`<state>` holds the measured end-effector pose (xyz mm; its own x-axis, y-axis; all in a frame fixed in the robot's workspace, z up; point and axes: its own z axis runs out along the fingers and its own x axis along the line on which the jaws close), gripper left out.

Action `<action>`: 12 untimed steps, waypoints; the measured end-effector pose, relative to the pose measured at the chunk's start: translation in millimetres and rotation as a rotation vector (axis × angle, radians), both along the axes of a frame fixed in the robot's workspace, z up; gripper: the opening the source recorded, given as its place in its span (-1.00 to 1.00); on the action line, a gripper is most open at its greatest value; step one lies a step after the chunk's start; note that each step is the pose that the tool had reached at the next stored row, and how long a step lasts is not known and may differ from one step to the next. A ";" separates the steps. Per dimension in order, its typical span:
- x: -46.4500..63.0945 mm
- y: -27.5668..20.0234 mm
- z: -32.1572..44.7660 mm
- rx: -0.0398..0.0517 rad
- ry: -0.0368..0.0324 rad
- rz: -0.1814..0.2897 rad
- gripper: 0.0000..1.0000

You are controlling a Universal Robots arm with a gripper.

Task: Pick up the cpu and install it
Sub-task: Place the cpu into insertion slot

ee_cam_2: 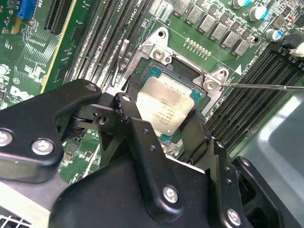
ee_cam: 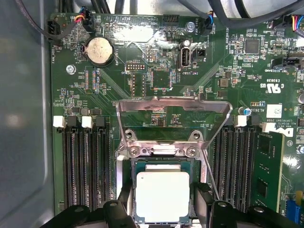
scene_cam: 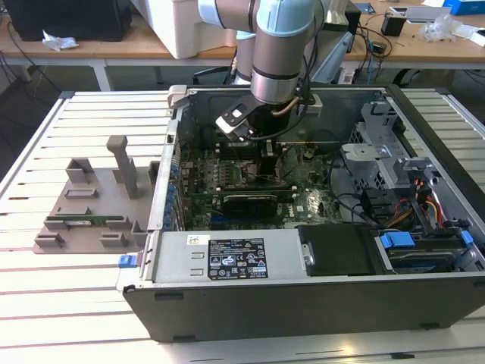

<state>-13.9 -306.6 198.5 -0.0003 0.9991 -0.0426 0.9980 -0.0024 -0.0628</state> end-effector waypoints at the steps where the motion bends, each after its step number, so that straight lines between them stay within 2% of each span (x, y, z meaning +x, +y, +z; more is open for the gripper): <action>1: 0.0 0.0 5.2 0.0001 0.0000 0.000 0.24; 4: 0.0 2.4 18.1 0.0001 -0.0002 0.000 0.22; 6: 0.0 3.4 23.8 0.0000 -0.0003 0.000 -0.05; 9: -0.6 3.5 23.1 0.0043 -0.0005 0.003 -0.41; 10: -1.3 3.4 22.0 0.0098 -0.0003 0.018 -0.53; 11: -1.4 3.3 21.4 0.0107 -0.0002 0.034 -0.53; 12: -1.4 3.4 20.5 0.0107 0.0000 0.064 -0.65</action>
